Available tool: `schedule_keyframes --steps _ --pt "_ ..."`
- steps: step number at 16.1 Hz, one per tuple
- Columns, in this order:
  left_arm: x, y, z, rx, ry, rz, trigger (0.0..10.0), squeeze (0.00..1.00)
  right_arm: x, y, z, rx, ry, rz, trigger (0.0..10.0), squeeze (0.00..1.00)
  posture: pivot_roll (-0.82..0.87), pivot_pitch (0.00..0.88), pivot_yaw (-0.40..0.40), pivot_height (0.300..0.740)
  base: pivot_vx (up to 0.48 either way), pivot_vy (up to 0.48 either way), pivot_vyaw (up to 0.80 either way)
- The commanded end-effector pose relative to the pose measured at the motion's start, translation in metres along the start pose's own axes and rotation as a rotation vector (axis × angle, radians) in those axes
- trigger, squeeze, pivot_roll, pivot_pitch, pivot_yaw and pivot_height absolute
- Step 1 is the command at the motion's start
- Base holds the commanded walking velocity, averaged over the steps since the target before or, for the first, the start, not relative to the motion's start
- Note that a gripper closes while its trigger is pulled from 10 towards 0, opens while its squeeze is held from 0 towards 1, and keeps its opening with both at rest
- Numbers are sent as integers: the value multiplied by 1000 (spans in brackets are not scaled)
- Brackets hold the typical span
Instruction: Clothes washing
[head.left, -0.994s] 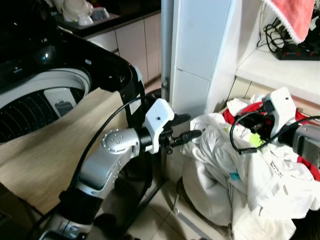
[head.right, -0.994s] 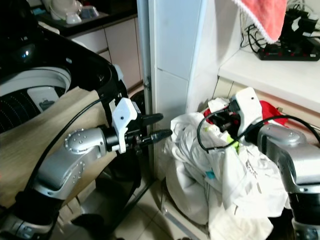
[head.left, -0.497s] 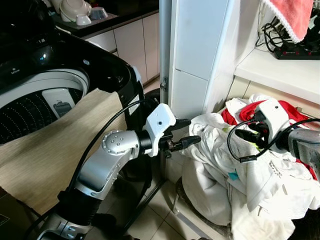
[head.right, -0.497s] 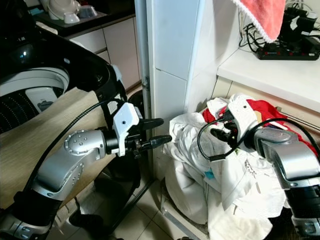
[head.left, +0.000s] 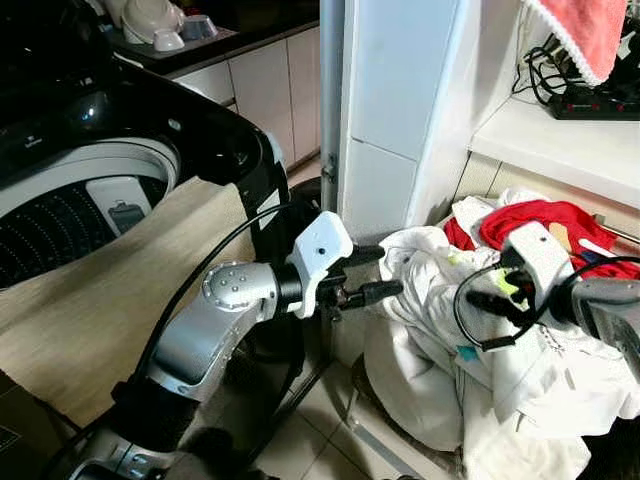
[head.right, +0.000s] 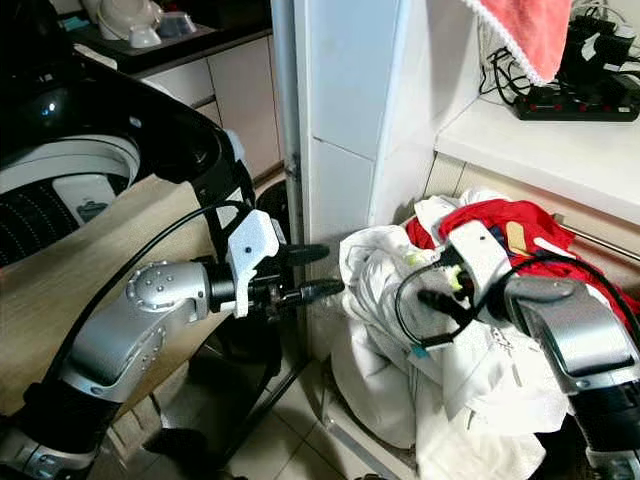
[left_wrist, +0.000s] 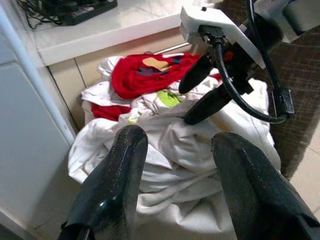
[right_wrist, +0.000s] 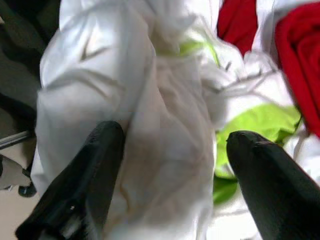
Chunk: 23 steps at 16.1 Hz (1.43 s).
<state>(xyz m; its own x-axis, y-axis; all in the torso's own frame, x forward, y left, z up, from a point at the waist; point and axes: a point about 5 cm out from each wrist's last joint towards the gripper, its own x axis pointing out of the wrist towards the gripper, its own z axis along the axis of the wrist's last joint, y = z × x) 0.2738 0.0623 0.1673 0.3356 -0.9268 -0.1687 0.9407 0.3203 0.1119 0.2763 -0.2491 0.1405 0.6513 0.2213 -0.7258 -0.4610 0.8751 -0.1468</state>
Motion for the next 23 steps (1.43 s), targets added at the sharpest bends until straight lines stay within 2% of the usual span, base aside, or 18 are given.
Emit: schedule_keyframes --steps 1,2,3,4,5,10,14,19,22,23 --pt "0 -6 2 2 3 -41 10000 0 -4 5 0 1 5 33 10000 0 -108 0 54 740 0 0 0" --pt "0 -8 2 2 6 -63 10000 0 -4 7 -4 16 13 52 10000 0 -108 0 54 740 0 0 0" --pt "0 -9 3 2 -5 -67 10000 0 -4 6 -8 51 19 47 6627 0 -108 0 59 740 0 0 0" --pt "-1 -9 4 1 -9 -67 10000 0 -4 7 -9 58 20 54 6627 0 -108 0 59 740 0 0 0" --pt "-1 -10 3 -2 -5 -75 10000 0 -6 8 -12 67 28 64 0 0 -110 0 60 740 0 0 0" --pt "-4 -12 2 3 14 -99 10000 0 -10 11 -15 56 44 83 0 0 -109 0 58 740 0 0 0" --pt "-1 -12 3 0 5 -90 10000 0 -5 15 -15 45 50 102 0 0 -104 0 49 740 0 0 0" --pt "1 -12 2 -6 1 -74 10000 0 -4 11 -19 25 76 90 0 0 -107 0 45 740 0 0 0" --pt "2 -13 2 -10 2 -71 10000 0 -2 9 -21 59 66 94 0 0 -107 0 48 740 0 0 0" --pt "3 -13 3 -10 -6 -63 10000 0 -2 9 -19 105 32 104 0 0 -106 0 48 740 0 0 0"
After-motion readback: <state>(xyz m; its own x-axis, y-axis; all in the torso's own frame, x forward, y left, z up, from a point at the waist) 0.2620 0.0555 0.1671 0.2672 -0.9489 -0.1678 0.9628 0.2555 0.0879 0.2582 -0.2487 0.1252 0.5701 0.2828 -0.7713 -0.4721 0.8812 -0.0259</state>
